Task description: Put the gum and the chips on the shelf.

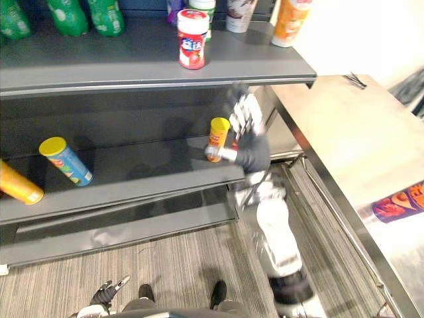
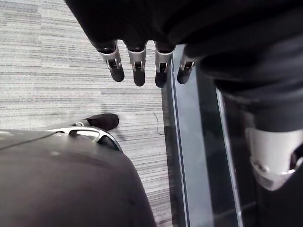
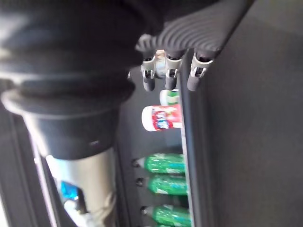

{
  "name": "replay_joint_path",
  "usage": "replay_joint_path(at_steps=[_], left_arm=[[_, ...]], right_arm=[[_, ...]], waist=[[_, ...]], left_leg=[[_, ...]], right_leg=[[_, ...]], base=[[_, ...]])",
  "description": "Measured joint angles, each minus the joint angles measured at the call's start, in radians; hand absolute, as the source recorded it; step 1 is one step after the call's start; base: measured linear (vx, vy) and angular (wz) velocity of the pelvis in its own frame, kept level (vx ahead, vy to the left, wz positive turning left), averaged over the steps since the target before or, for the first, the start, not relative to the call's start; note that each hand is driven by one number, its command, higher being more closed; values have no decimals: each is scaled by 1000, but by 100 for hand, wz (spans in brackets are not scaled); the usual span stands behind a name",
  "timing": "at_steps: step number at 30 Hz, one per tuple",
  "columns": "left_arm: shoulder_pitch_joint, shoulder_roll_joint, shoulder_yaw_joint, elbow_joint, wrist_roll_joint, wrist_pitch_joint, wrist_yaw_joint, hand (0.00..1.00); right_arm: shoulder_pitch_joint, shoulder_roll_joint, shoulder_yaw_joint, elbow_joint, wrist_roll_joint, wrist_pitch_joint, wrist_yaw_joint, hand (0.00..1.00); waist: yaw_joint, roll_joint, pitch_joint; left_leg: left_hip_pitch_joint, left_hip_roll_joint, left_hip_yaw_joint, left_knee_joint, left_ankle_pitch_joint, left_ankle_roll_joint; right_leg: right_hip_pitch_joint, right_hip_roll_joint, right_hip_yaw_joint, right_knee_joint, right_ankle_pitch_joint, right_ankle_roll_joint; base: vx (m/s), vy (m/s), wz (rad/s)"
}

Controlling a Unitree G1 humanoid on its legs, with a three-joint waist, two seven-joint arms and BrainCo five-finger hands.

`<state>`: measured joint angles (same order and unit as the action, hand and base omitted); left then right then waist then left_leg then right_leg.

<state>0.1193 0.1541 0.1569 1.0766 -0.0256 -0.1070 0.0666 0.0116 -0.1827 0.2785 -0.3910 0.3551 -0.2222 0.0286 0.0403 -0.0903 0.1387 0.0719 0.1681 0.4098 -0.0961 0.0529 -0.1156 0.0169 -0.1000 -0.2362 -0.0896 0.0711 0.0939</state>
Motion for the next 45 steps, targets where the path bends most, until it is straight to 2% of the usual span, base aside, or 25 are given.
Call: replay_joint_path(at_steps=[2, 5, 8, 9, 10, 11, 14, 16, 20, 26, 33, 35, 37, 39, 41, 44, 45], left_arm=[[5, 0, 4, 2, 9, -2, 0, 0], [1, 0, 7, 29, 9, -17, 0, 0], [4, -3, 7, 39, 9, -18, 3, 0], [4, -4, 7, 40, 9, -18, 3, 0], [6, -8, 7, 41, 10, -19, 4, 0], [6, -9, 7, 41, 10, -19, 4, 0], [4, -21, 6, 40, 43, -22, 4, 0], [4, -35, 2, 41, 46, -23, 3, 0], [5, -43, -5, 40, 45, -24, 3, 0], [6, -43, -6, 40, 45, -32, -1, 0], [4, -42, -6, 68, 38, -38, -4, 0], [-1, -41, -6, 68, 33, -38, -8, 0], [-15, -41, -15, 66, 27, -40, -10, 0], [-28, -33, -41, 66, 25, -42, -10, 0], [-33, -28, -46, 69, -4, -44, -13, 0], [-39, -17, -44, 67, -13, -46, -14, 0], [-43, -23, -43, 67, -14, -46, -12, 0]], right_arm=[[141, 2, 57, 1, 0, 1, 64, 0], [251, 6, 66, 54, -1, -2, 109, 0], [300, 8, 65, 232, -4, 3, 142, 0], [304, 13, 58, 331, -7, 6, 155, 0], [304, 29, 33, 458, -48, 16, 158, 0], [303, 31, 28, 481, -55, 17, 157, 0], [274, 44, -62, 743, -190, 30, 141, 0], [244, 43, -146, 942, -276, 43, 94, 0], [220, 43, -250, 1194, -317, 51, 31, 0], [186, 50, -378, 1394, -347, 59, -9, 0], [187, 86, -505, 1482, -353, 81, -38, 0], [178, 91, -544, 1497, -345, 82, -41, 0], [166, 91, -589, 1503, -305, 80, -44, 0], [166, 93, -624, 1503, -275, 80, -44, 0], [165, 104, -646, 1502, -256, 81, -44, 0], [131, 112, -661, 1495, -229, 86, -52, 0], [113, 116, -660, 1480, -222, 87, -59, 0]], waist=[[-10, 1, -4], [-16, 6, -11], [-18, 17, -30], [-17, 14, -40], [-16, 25, -46], [-16, 26, -47], [-16, 40, -56], [-16, 62, -60], [-15, 85, -60], [-16, 84, -59], [-33, 79, -53], [-35, 81, -39], [-40, 90, -13], [-44, 98, 9], [-51, 99, 18], [-59, 83, 51], [-61, 88, 66]], left_leg=[[-1, -1, 16, 0, -7, -6], [1, -3, 19, 0, -12, -6], [1, -5, 21, 0, -18, -8], [1, -5, 21, 0, -19, -7], [1, -6, 22, 0, -20, -6], [1, -6, 22, 0, -21, -5], [2, -10, 21, 0, -21, -2], [3, -13, 18, 0, -22, 0], [19, -13, 14, 0, -24, -2], [24, -20, 7, 0, -26, 1], [42, -31, 13, 0, -37, 0], [24, -23, 14, 70, -76, 7], [-67, 12, 12, 276, -178, 24], [-98, 22, 18, 368, -231, 34], [-121, 26, 47, 431, -268, 49], [-141, 39, 176, 508, -326, 79], [-135, 60, 255, 508, -339, 103]], right_leg=[[-14, -1, 11, 0, 0, 0], [-13, -2, 17, 0, 0, 0], [-13, -3, 19, -6, 0, 1], [-12, -3, 19, -8, 0, 1], [-11, -3, 20, -12, 0, 1], [-11, -3, 20, -12, 0, 1], [-8, -6, 19, -13, 0, 2], [-5, -9, 15, -13, 1, 3], [13, -9, 6, -13, -4, 7], [22, -12, -4, -13, -9, 12], [36, -28, 0, -11, -14, 19], [19, -42, 6, 46, -39, 25], [-67, -67, 31, 206, -104, 30], [-101, -80, 55, 277, -132, 42], [-129, -89, 89, 291, -128, 53], [-185, -78, 210, 234, -68, 92], [-192, -95, 187, 182, -75, 67]], base=[[11, -3, -19], [13, -2, -6], [13, -2, 0], [42, -9, -1], [34, -8, -1], [37, -8, 0], [23, -3, 1], [32, -1, 4], [19, -3, 2], [-4, -6, 3], [0, 2, -1], [-8, 37, -6], [-48, 60, -14], [-68, 114, -20], [-57, 170, -46], [-106, 208, -118], [-162, 201, -157]])
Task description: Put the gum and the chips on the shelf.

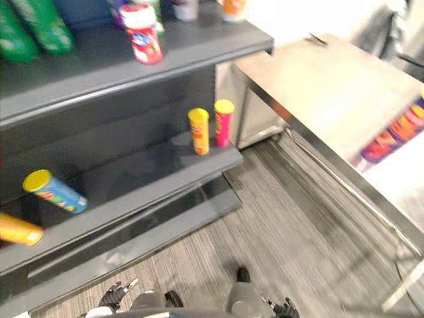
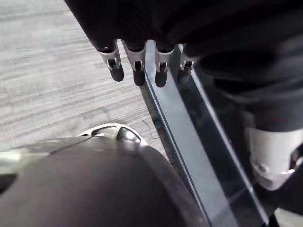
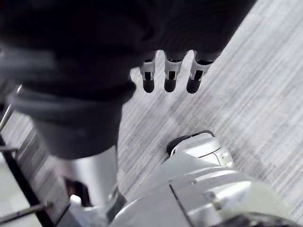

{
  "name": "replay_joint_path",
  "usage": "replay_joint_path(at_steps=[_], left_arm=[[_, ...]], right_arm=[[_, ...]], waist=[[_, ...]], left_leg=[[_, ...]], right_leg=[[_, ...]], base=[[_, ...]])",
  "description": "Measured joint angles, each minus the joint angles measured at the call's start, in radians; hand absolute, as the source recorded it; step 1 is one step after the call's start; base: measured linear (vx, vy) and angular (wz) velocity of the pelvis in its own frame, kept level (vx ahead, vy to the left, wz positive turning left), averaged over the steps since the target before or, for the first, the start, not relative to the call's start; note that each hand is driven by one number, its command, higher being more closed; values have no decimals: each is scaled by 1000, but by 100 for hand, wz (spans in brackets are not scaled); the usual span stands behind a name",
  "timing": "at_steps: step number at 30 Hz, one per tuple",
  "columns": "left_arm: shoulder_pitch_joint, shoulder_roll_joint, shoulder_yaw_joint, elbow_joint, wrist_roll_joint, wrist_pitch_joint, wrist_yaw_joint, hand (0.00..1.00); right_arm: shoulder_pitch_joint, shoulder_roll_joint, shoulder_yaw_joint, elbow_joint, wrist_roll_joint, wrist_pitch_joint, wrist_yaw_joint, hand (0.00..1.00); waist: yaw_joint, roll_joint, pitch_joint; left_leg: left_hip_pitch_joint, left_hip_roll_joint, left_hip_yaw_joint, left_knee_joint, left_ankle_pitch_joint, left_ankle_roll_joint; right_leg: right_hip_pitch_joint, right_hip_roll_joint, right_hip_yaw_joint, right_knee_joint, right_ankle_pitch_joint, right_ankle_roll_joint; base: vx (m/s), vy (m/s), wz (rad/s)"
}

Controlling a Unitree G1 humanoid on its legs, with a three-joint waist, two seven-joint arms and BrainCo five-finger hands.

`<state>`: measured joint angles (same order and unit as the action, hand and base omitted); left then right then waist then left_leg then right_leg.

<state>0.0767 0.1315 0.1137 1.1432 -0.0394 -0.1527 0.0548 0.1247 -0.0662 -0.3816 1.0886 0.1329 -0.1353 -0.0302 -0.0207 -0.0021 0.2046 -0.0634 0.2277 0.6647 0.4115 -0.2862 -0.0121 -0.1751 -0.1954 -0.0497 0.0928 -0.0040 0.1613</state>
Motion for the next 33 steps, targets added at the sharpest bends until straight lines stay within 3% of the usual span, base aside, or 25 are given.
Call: replay_joint_path(at_steps=[1, 4, 8, 9, 10, 11, 12, 13, 16, 20, 25, 28, 33], left_arm=[[-11, -3, 0, -3, -20, 0, 4, 0], [-29, 12, 1, -12, -37, -1, 7, 0], [-35, 20, 0, -41, -79, -3, 1, 0], [-37, 21, 0, -42, -88, -4, -3, 0], [-39, 20, 0, -48, -115, -4, -9, 0], [-39, 21, 2, -48, -116, -5, -13, 0], [-39, 21, 3, -48, -116, -7, -16, 0], [-39, 16, 3, -47, -116, -9, -18, 0], [-42, -16, 3, -49, -115, -13, -21, 0], [-53, -40, 12, -47, -115, -12, -24, 0], [-53, -49, 52, -40, -115, -10, -23, 0], [-54, -48, 63, -38, -114, -10, -22, 0], [-52, -50, 92, -40, -116, -9, -22, 0]], right_arm=[[-25, -3, 9, -7, 7, 0, -10, 0], [-46, -11, 45, -13, 34, 0, -29, 0], [-68, -12, 78, -1, 35, 0, -33, 0], [-70, -11, 81, 0, 37, 0, -33, 0], [-77, -11, 90, 4, 43, 0, -33, 0], [-82, -12, 100, 11, 43, 0, -33, 0], [-84, -14, 115, 10, 43, -1, -32, 0], [-87, -26, 117, 7, 44, -2, -31, 0], [-63, -36, 124, 18, 41, 0, -26, 0], [-72, -44, 124, 18, 42, -7, -22, 0], [-76, -41, 113, 20, 43, -8, -12, 0], [-73, -41, 104, 21, 50, -9, -11, 0], [-44, -27, 61, 25, 110, -9, -11, 0]], waist=[[0, 20, 33], [4, 9, 78], [1, -5, 77], [2, -8, 76], [1, -20, 72], [1, -21, 73], [1, -19, 73], [-8, 1, 78], [-8, 27, 69], [-12, 20, 68], [-53, 16, 71], [-61, 9, 76], [-60, 7, 77]], left_leg=[[5, 28, 68, 2, -6, 12], [57, 61, 207, -11, -3, 18], [66, 112, 331, 16, 0, 12], [65, 121, 347, 24, 2, 8], [63, 139, 373, 38, 8, -2], [62, 151, 392, 48, 16, -10], [63, 161, 406, 51, 27, -16], [64, 188, 418, 58, 43, -22], [85, 223, 420, 43, 88, -37], [85, 221, 450, 8, 125, -40], [86, 220, 475, 18, 130, -38], [86, 228, 473, 42, 129, -37], [106, 302, 471, 116, 143, -40]], right_leg=[[-24, -26, -119, 66, -12, -46], [-28, -98, -349, 304, -68, -131], [68, -153, -419, 374, -74, -128], [88, -157, -419, 352, -66, -114], [119, -148, -420, 275, -67, -50], [131, -130, -425, 227, -84, -12], [137, -115, -430, 194, -107, -4], [141, -85, -429, 174, -120, -15], [139, -47, -420, 205, -138, -44], [80, -43, -387, 258, -156, -65], [20, -57, -353, 342, -189, -79], [2, -73, -350, 390, -231, -90], [-14, -52, -344, 488, -321, -130]], base=[[-184, 245, -158], [-39, 184, -145], [-9, 18, -108], [-11, -137, -102], [-15, -140, -69], [-32, -235, -70], [-25, -271, -56], [-25, -273, -41], [-4, -193, -16], [-31, -111, -22], [-41, -57, -13], [-42, -74, -1], [-32, -165, -7]])
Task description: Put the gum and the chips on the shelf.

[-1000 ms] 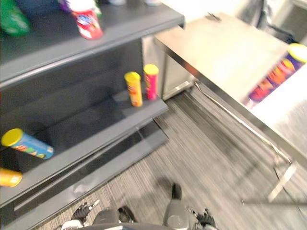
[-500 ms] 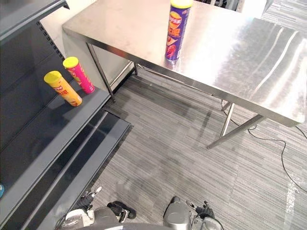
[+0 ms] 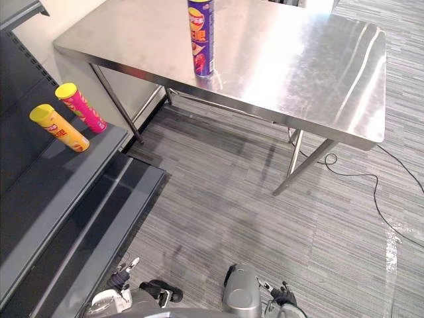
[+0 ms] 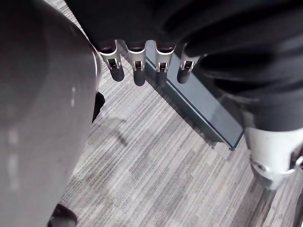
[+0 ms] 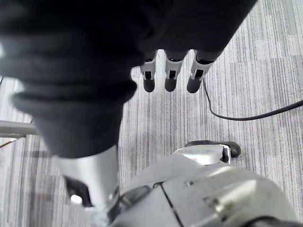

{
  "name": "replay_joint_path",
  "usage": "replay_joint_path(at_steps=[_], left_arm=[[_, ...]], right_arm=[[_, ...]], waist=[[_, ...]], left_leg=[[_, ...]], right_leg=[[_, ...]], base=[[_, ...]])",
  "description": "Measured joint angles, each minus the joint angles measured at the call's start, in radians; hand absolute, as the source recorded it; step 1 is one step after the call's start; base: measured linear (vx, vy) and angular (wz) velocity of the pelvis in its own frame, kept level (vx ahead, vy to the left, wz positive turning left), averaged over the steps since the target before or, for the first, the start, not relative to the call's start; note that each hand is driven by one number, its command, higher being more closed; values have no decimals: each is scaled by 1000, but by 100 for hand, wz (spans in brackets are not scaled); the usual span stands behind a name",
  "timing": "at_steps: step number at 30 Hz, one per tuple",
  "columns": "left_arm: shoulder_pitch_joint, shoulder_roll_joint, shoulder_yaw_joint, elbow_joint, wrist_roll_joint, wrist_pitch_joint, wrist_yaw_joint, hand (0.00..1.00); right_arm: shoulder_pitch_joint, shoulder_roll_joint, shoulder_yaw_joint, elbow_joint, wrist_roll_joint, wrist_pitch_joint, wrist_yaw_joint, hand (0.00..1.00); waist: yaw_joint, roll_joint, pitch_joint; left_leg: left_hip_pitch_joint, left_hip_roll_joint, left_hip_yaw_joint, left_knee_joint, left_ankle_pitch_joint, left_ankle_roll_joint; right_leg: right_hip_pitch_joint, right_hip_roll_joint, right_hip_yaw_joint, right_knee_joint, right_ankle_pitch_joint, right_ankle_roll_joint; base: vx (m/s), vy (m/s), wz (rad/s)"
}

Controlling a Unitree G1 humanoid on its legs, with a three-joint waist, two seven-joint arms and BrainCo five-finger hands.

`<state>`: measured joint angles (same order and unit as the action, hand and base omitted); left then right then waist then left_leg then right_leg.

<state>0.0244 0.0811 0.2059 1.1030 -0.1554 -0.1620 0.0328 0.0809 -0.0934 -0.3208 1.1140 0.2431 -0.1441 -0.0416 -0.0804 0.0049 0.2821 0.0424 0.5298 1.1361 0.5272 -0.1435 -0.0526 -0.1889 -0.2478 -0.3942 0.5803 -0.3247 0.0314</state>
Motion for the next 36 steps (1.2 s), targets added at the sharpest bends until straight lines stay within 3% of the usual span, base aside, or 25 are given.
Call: replay_joint_path(at_steps=[2, 3, 4, 5, 6, 7, 8, 10, 12, 13, 16, 19, 28, 32, 34, 35, 36], left_arm=[[8, 1, 12, -18, -18, -1, -1, 0], [19, -2, 18, -41, -42, -3, -2, 0], [28, -2, 11, -49, -64, -7, -8, 0], [26, -3, -1, -50, -71, -6, -10, 0], [25, -5, -21, -50, -77, -4, -17, 0], [27, -11, -24, -52, -78, -7, -21, 0], [28, -14, -25, -55, -78, -11, -22, 0], [28, -13, -48, -79, -77, -16, -24, 0], [25, -15, -58, -78, -76, -25, -26, 0], [24, -20, -62, -77, -77, -26, -28, 0], [16, -10, -76, -62, -60, -32, -29, 0], [9, 1, -90, -33, -58, -31, -29, 0], [8, 8, -130, 0, -19, -32, -29, 0], [8, 9, -141, 0, -18, -35, -28, 0], [7, 12, -141, 0, -17, -39, -28, 0], [7, 18, -146, 1, -15, -39, -30, 0], [7, 27, -166, -2, -12, -39, -33, 0]], right_arm=[[6, 1, -10, -1, 1, -1, 0, 0], [7, -1, -10, -1, 1, -6, 0, 0], [11, -3, -11, -2, 2, -11, 0, 0], [13, -5, -18, -1, 2, -11, 0, 0], [25, -12, -27, 1, 2, -11, -1, 0], [35, -22, -28, 4, 2, -11, -1, 0], [37, -27, -28, 3, 2, -11, -1, 0], [37, -27, -38, 3, 1, -15, -2, 0], [36, -26, -54, 2, -2, -19, -3, 0], [32, -27, -63, 1, -4, -24, -3, 0], [35, -5, -67, 1, -7, -29, 1, 0], [37, 15, -71, 1, -7, -30, 2, 0], [22, 35, -66, 3, -7, -30, 10, 0], [21, 34, -62, 5, -7, -29, 30, 0], [15, 33, -62, 4, -7, -29, 30, 0], [18, 32, -62, 4, -7, -28, 30, 0], [28, 32, -65, 4, -7, -28, 28, 0]], waist=[[3, -6, 2], [4, -8, 2], [3, -13, 7], [3, -7, 6], [4, -7, 7], [13, -3, 6], [18, -2, 5], [52, 2, 3], [57, 4, 2], [58, 9, -1], [54, 2, -14], [56, -7, -19], [59, -7, -57], [63, -11, -61], [70, -19, -65], [72, -38, -61], [71, -47, -64]], left_leg=[[0, 27, -75, 42, 38, 37], [-31, 28, -215, 66, 81, 69], [-83, 14, -381, 115, 73, 40], [-102, -15, -451, 127, 48, 12], [-127, -85, -551, 139, 0, -15], [-149, -139, -601, 137, -31, -22], [-164, -161, -620, 131, -38, -23], [-219, -242, -712, 21, -36, -24], [-230, -311, -801, -118, -19, -32], [-231, -348, -856, -209, 47, -34], [-192, -401, -842, -277, 74, -13], [-167, -432, -832, -315, 80, -5], [-103, -452, -764, -389, 79, -4], [-103, -465, -768, -405, 70, 16], [-103, -488, -766, -426, 79, 43], [-101, -521, -769, -434, 77, 50], [-104, -556, -768, -369, 44, 82]], right_leg=[[5, 24, 29, 20, -29, -17], [11, 47, 58, 16, -37, -28], [26, 73, 91, -1, -45, -44], [37, 80, 106, -11, -43, -48], [56, 90, 139, -33, -36, -65], [75, 110, 174, -61, -26, -84], [79, 119, 189, -72, -23, -90], [74, 147, 258, -89, -9, -85], [76, 154, 306, -94, 3, -59], [76, 157, 340, -96, 6, -37], [108, 129, 380, -194, 59, 31], [147, 102, 384, -278, 108, 64], [173, 90, 462, -416, 221, 96], [167, 80, 464, -447, 222, 97], [150, 62, 456, -447, 200, 98], [131, 38, 446, -412, 167, 104], [135, -6, 420, -378, 142, 131]], base=[[-13, -199, -47], [3, -258, -71], [26, -227, -69], [67, -121, -64], [70, -39, -69], [73, -23, -78], [87, 4, -105], [123, 86, -119], [179, 172, -98], [211, 207, -90], [258, 216, -38], [189, 210, 0], [39, 88, -37], [-95, 28, -20], [-137, 43, -7], [-126, 101, 33], [-114, 135, 58]])
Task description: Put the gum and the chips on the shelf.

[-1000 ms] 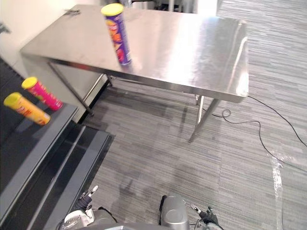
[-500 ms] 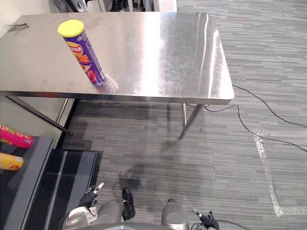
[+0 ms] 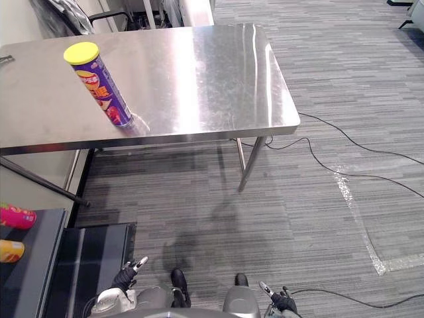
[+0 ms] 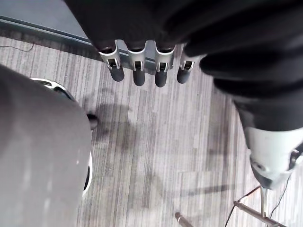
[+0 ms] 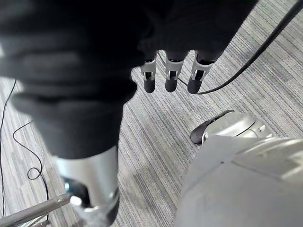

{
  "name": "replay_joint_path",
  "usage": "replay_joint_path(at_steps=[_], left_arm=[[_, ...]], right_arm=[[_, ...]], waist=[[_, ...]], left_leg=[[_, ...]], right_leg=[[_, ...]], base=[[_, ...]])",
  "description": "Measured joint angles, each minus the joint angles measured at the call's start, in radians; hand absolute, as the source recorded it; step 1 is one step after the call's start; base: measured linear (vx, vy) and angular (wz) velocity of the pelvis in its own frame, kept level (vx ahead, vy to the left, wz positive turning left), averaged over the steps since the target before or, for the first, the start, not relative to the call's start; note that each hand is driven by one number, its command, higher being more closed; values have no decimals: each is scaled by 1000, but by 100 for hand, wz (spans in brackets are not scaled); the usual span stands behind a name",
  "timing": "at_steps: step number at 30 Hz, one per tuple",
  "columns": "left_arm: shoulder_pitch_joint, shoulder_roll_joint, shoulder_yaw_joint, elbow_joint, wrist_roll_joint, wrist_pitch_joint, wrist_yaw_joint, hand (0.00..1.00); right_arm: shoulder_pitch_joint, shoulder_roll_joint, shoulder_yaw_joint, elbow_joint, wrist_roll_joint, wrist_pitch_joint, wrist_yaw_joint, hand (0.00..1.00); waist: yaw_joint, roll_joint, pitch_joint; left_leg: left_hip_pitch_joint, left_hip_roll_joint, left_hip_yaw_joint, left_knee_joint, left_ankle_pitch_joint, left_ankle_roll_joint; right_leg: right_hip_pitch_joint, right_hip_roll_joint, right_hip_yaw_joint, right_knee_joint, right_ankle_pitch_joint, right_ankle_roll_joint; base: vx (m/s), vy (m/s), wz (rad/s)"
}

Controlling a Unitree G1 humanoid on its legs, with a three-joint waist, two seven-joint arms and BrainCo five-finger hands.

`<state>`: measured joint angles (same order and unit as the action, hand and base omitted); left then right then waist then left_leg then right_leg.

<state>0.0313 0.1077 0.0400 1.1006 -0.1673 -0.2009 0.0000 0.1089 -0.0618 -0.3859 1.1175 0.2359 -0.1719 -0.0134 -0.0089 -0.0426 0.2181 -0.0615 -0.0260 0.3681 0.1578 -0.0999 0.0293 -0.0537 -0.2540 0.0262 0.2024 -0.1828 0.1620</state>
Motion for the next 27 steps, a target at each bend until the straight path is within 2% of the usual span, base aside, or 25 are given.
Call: replay_joint_path(at_steps=[1, 2, 3, 4, 5, 6, 9, 12, 15, 18, 20, 22, 24, 25, 27], left_arm=[[5, 2, -8, -8, 10, -3, 0, 0], [9, 0, -18, -6, 19, -5, 3, 0], [8, 3, -8, -7, 14, -5, 5, 0], [13, 6, -1, -6, 15, -5, 8, 0], [16, 9, -2, -6, 16, -3, 12, 0], [21, 10, 0, -6, 16, -1, 15, 0], [20, 14, 8, -4, 16, 1, 16, 0], [19, 6, 45, -3, 16, 8, 16, 0], [20, 5, 50, -2, 16, 8, 20, 0], [28, 0, 79, -3, 15, 8, 23, 0], [32, 2, 85, -4, 15, 8, 23, 0], [32, -8, 86, 5, 16, 9, 23, 0], [32, -18, 95, 11, 16, 12, 23, 0], [32, -26, 109, 11, 16, 13, 22, 0], [32, -30, 119, 9, 16, 14, 19, 0]], right_arm=[[25, -10, 0, -2, 0, 0, 1, 0], [31, -24, 0, 0, 1, 1, 1, 0], [23, -23, 2, -3, 3, 6, 1, 0], [17, -14, 4, -2, 4, 6, 3, 0], [16, 4, 9, -2, 6, 7, 5, 0], [20, 5, 10, -2, 7, 7, 6, 0], [18, 7, 13, -2, 7, 8, 6, 0], [18, 18, 8, -1, 8, 9, 1, 0], [20, 25, -2, -1, 8, 11, 1, 0], [9, 21, -2, -1, 7, 16, 1, 0], [-9, 20, -2, -1, 8, 15, 2, 0], [-21, 1, -5, 0, 7, 15, 2, 0], [-20, 0, -16, 4, 8, 15, 2, 0], [-20, 0, -28, 7, 8, 15, 2, 0], [-20, -1, -42, 13, 7, 15, 1, 0]], waist=[[0, -2, -4], [9, 30, -1], [11, 21, 2], [11, 33, 2], [12, 49, 3], [11, 37, 4], [13, 37, 1], [15, 34, -1], [15, 32, 0], [19, 30, -2], [22, 19, -8], [25, 52, -19], [18, 61, -25], [11, 61, -26], [13, 44, -19]], left_leg=[[8, -17, 1, 69, -46, 7], [34, -16, -31, 57, -126, 45], [41, -22, -28, 63, -133, 38], [56, -16, -34, 58, -134, 49], [73, -7, -49, 57, -140, 56], [85, -6, -56, 50, -142, 58], [104, -8, -80, 28, -138, 51], [105, -28, -101, 22, -130, 60], [123, -46, -140, 22, -130, 58], [137, -51, -179, 24, -141, 38], [137, -48, -206, 32, -157, 10], [135, -11, -232, 42, -167, -30], [137, 5, -274, 43, -154, -65], [137, 10, -295, 49, -145, -83], [129, 14, -299, 84, -134, -112]], right_leg=[[10, -26, -16, 39, 0, 20], [-36, -9, -21, 196, 0, 14], [-81, -18, -16, 290, 15, 3], [-134, -17, -21, 395, 62, -19], [-165, -11, -34, 459, 52, -27], [-176, -7, -56, 469, 47, -32], [-193, 20, -99, 355, 50, -29], [-193, 38, -69, 207, 57, -19], [-160, 46, -80, 165, 57, -20], [-131, 66, -106, 137, 61, -26], [-116, 78, -147, 104, 90, -51], [-73, 102, -202, 67, 87, -57], [-41, 105, -253, 53, 80, -70], [-21, 102, -280, 44, 78, -72], [20, 90, -319, 32, 77, -75]], base=[[23, 148, 63], [8, 163, 36], [-24, 171, 18], [-71, 238, 15], [-19, 201, 26], [37, 225, 24], [105, 139, 20], [225, 107, 31], [227, 20, 50], [215, -66, 43], [207, -171, 34], [217, -190, 37], [194, -184, 66], [195, -195, 94], [120, -95, 84]])
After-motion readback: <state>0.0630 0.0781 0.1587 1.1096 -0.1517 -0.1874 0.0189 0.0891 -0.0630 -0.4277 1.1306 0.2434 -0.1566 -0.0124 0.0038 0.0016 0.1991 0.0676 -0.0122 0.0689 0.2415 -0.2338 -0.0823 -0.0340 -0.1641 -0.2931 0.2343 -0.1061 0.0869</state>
